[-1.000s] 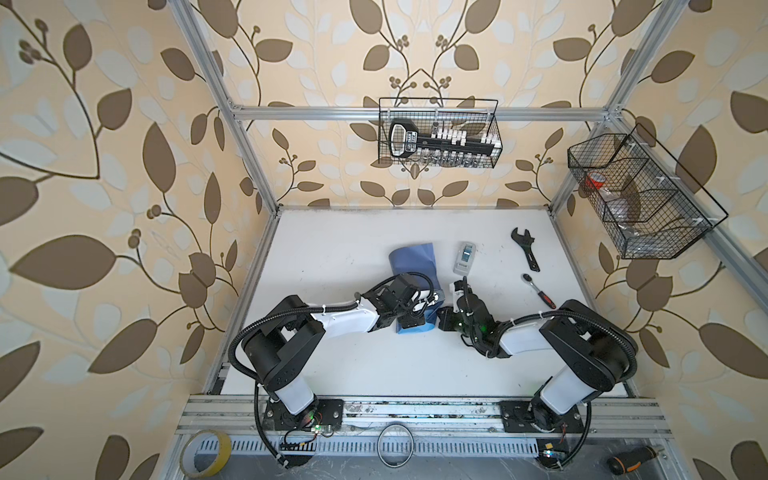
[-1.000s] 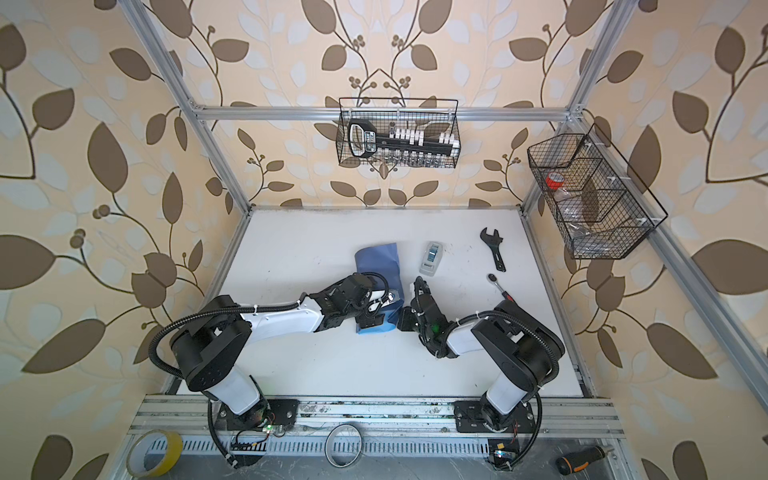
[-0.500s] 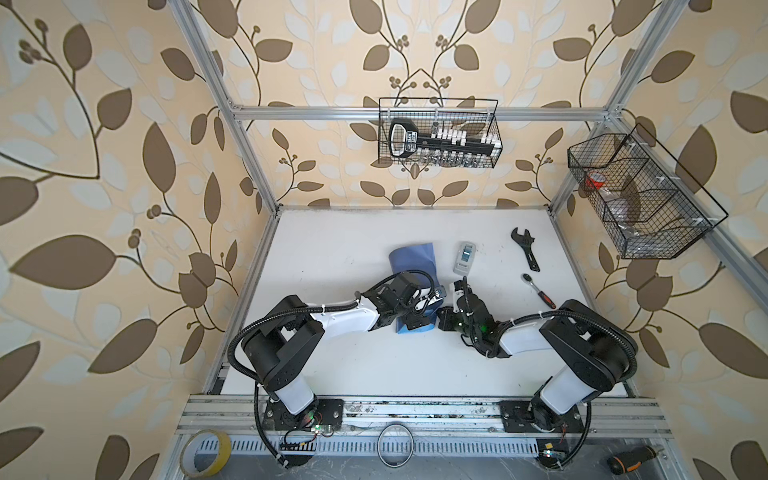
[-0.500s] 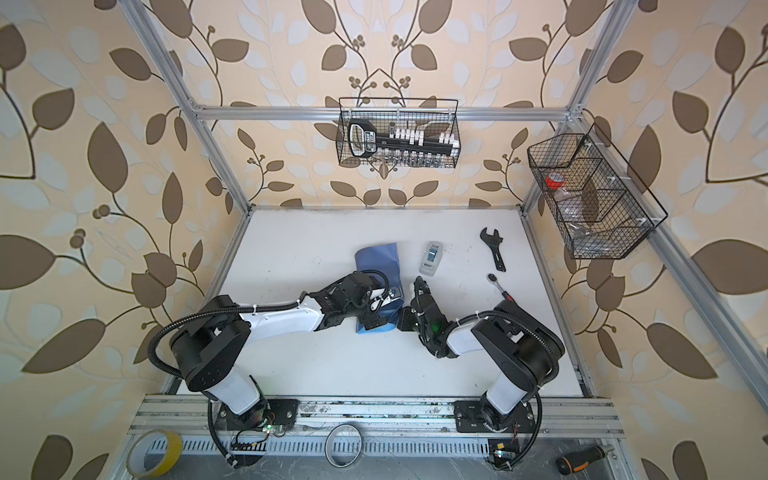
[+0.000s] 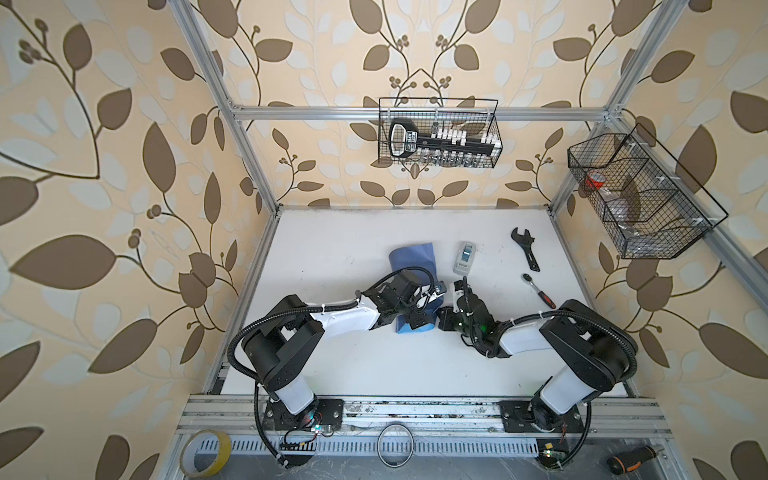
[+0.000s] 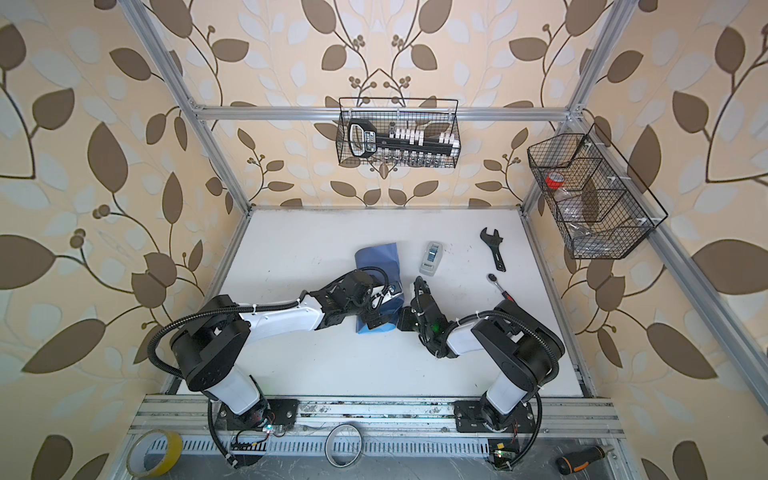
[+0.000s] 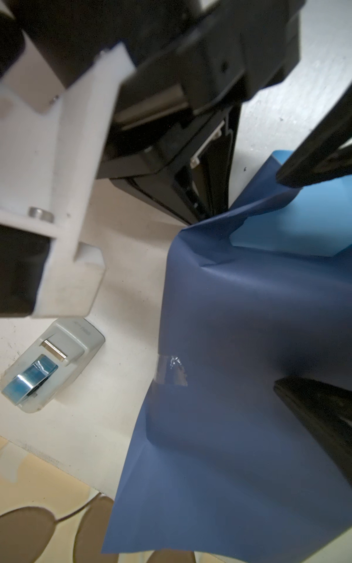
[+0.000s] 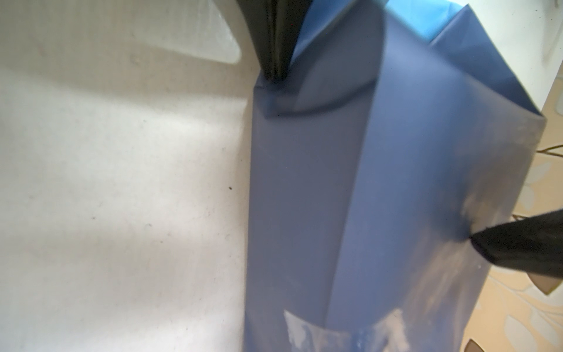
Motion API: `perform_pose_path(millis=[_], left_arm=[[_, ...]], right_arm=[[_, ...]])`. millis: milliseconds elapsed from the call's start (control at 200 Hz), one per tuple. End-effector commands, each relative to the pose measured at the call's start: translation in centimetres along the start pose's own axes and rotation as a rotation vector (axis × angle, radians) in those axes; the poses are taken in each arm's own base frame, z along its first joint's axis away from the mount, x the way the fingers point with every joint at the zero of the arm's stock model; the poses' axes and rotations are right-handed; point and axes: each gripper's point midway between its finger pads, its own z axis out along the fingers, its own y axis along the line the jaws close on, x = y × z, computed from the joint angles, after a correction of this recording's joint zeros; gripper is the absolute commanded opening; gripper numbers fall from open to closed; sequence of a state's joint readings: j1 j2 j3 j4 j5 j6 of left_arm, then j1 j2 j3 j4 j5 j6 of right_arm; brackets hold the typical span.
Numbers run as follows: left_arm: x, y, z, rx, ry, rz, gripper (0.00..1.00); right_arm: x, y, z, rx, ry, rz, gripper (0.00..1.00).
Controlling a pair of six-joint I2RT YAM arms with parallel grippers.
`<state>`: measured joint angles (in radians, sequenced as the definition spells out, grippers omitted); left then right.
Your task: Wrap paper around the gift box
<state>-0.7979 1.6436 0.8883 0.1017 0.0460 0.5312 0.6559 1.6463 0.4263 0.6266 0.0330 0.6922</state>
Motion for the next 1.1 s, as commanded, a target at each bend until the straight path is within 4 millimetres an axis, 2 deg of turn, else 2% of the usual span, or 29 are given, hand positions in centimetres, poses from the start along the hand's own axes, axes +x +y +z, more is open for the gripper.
perform_pose_path(millis=[0,335,620,925,1095], left_arm=[[-1.9,0.6,-0.1,-0.008,-0.051,-0.003,0.99],[-1.0,0.8,0.3,-0.025,-0.012,0.005,0.99],[-2.0,1.5,-0.8,-0.04,-0.03,-0.004,0.99],[-3.0,5.2,-3.1,-0.136,-0.08,-0.134,0.97],[-1.9,8.3,-3.0,-0.222,-0.028,-0.233,0.89]], right_arm=[[0.3,-0.3,0.2,0.004,0.008,0.007,0.05],[0.2,0.6,0.0,-0.036,0.005,0.015,0.05],[0.6,0.6,0.4,-0.051,0.021,0.066,0.05],[0.4,0.6,0.4,-0.047,0.012,0.082,0.05],[0.4,0.4,0.3,-0.043,0.01,0.081,0.05]])
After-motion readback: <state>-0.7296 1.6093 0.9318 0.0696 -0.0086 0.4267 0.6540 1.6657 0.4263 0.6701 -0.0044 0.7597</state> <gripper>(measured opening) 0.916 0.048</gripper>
